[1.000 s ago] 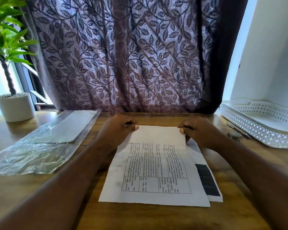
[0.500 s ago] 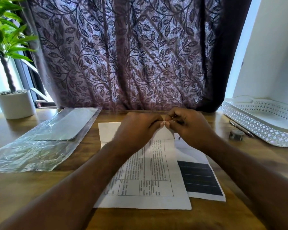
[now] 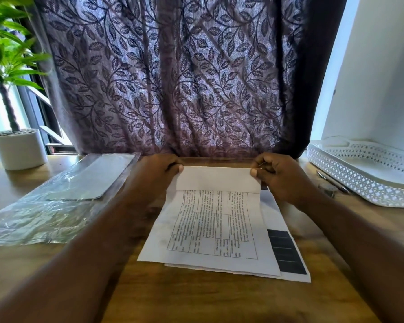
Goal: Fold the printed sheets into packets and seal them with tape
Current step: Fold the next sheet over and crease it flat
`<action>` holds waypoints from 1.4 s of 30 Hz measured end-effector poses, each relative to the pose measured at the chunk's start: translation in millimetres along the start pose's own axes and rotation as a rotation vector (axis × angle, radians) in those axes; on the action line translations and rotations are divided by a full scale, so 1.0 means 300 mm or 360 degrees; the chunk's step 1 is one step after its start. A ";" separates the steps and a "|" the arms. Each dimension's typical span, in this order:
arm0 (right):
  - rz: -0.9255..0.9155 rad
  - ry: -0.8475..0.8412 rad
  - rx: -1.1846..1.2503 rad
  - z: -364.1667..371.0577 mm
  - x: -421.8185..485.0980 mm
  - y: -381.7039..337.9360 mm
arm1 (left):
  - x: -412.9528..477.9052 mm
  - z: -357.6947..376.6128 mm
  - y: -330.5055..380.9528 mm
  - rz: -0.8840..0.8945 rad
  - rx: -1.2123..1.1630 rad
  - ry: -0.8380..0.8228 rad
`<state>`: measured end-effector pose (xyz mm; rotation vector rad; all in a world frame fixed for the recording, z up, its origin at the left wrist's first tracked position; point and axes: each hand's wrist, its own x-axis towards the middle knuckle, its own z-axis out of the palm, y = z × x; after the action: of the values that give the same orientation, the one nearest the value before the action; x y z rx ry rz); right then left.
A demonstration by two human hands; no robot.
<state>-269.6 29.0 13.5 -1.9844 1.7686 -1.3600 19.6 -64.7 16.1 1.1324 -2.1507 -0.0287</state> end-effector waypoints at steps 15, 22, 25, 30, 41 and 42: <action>0.0369 0.0066 0.0410 -0.020 -0.005 0.017 | 0.005 0.065 -0.034 -0.0244 -0.0647 0.0003; 0.0384 0.0182 0.0443 -0.016 0.000 0.023 | -0.006 0.076 -0.033 -0.0412 -0.1043 -0.0046; 0.0418 0.0268 0.0582 -0.015 0.000 0.021 | -0.014 0.079 -0.015 -0.0456 -0.1165 -0.0137; 0.0458 0.0108 0.0793 -0.018 -0.006 0.014 | -0.012 0.075 -0.005 -0.0485 -0.1314 -0.0100; 0.0507 0.0003 0.1074 0.002 -0.015 0.018 | -0.007 0.086 -0.011 -0.0573 -0.1552 -0.0069; 0.0503 0.0001 0.1062 0.001 -0.017 0.021 | -0.008 0.086 -0.014 -0.0589 -0.1571 -0.0067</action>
<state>-273.3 31.4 6.7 -1.2931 1.3026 -1.5593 8.5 -73.0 -6.1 0.8748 -1.5591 -1.1439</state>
